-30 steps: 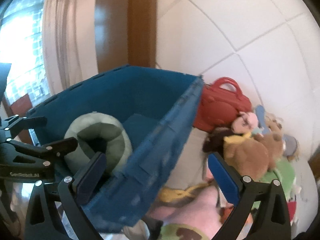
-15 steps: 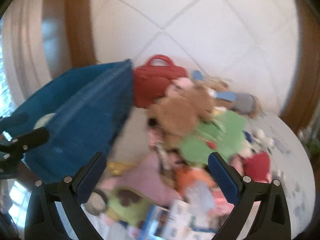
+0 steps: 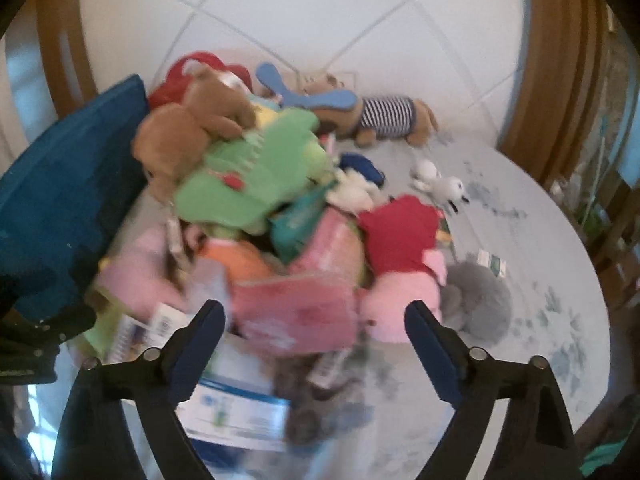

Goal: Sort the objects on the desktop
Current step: 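Move both grippers back from the crate toward the heap, then grasp the clear plastic box with left gripper while right grasps pink tissue pack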

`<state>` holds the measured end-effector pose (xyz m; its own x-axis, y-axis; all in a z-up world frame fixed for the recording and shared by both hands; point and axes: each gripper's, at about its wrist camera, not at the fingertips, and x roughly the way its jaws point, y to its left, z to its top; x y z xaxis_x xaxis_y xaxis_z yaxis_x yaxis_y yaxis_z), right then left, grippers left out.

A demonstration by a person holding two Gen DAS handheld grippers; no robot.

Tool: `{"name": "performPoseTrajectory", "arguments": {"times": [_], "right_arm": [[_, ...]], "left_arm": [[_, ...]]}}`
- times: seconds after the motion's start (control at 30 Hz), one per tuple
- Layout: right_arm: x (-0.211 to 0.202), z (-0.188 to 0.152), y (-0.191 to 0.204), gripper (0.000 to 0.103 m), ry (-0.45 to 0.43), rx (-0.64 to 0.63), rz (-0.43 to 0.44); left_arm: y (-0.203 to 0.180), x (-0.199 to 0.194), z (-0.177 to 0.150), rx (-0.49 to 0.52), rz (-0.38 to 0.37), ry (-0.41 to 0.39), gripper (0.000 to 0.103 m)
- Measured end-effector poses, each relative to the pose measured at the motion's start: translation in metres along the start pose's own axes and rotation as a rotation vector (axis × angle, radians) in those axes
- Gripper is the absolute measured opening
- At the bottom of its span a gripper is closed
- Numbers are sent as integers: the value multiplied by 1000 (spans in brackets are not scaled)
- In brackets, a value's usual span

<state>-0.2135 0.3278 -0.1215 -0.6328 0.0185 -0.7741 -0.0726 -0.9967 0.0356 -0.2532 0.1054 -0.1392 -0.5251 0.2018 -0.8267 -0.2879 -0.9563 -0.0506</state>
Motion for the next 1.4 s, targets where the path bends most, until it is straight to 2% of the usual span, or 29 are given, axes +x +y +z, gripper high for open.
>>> {"name": "performPoseTrajectory", "arguments": {"times": [0.17,0.37,0.47,0.57,0.63,0.7,0.8,0.93,1.0,1.1,1.2,1.27,1.37,1.4], "right_arm": [[26,-3,-34,82,52,-48,69],[57,-7,-73,82,113,-106,153],[66,-7,-77,82,120,-102,188],[75,-9,-74,82,134,-115,210],[81,-12,-68,82,147,-129,222],[86,-13,-62,82,153,-129,232],[93,-16,-51,82,158,-114,247],[101,-18,-34,87,162,-100,254],[105,-18,-29,97,161,-97,249],[109,-17,-22,97,153,-103,248],[114,-13,-19,98,141,-118,258],[119,-11,-16,100,135,-137,282],[129,-11,-9,99,161,-168,308],[133,-12,-6,86,174,-179,315]], "left_arm": [[-46,33,-1,-67,46,37,103],[-67,68,-3,-98,122,87,101],[-64,83,0,-129,147,103,87],[-56,89,6,-147,134,92,83],[-54,91,11,-136,123,86,75],[-53,88,16,-111,95,73,56],[-48,84,22,-81,95,62,47],[-34,83,23,-70,67,70,47],[-29,82,22,-64,57,77,47],[-24,76,16,-57,62,80,47],[-16,75,9,-61,118,104,47],[-7,79,6,-88,121,123,47],[-1,84,5,-114,118,126,47],[-2,84,7,-116,118,117,47]]}}
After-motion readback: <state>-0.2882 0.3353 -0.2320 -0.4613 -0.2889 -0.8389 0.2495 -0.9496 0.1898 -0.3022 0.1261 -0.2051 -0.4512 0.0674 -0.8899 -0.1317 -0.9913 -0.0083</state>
